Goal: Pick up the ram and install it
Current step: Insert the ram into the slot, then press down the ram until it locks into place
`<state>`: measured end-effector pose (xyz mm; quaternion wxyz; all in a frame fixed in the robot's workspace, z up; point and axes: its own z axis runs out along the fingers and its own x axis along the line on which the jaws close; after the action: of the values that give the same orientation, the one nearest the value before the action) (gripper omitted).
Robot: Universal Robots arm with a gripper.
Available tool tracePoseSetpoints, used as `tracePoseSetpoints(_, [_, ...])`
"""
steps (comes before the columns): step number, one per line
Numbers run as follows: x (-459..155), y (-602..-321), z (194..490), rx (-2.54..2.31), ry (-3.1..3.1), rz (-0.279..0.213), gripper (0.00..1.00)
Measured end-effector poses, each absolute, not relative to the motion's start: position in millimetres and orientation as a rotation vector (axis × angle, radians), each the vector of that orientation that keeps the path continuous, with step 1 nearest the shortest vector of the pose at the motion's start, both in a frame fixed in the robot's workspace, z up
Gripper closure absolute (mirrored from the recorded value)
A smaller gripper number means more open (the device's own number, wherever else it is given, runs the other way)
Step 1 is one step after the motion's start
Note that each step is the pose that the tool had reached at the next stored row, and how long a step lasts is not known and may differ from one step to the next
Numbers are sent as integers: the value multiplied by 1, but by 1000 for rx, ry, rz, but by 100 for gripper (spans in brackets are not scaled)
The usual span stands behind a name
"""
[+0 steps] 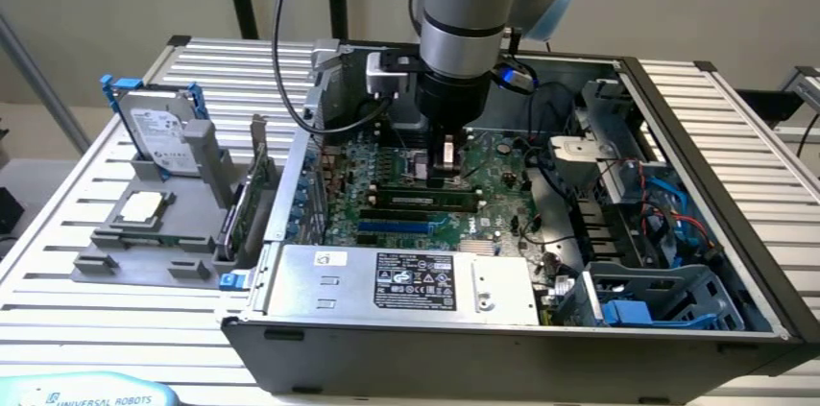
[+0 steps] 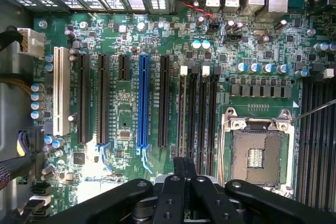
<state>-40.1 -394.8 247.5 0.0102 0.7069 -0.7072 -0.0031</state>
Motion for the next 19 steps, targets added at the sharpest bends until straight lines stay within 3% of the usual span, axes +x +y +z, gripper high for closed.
tracePoseSetpoints(19, [-40,-395,248,2212,-2213,-21,89])
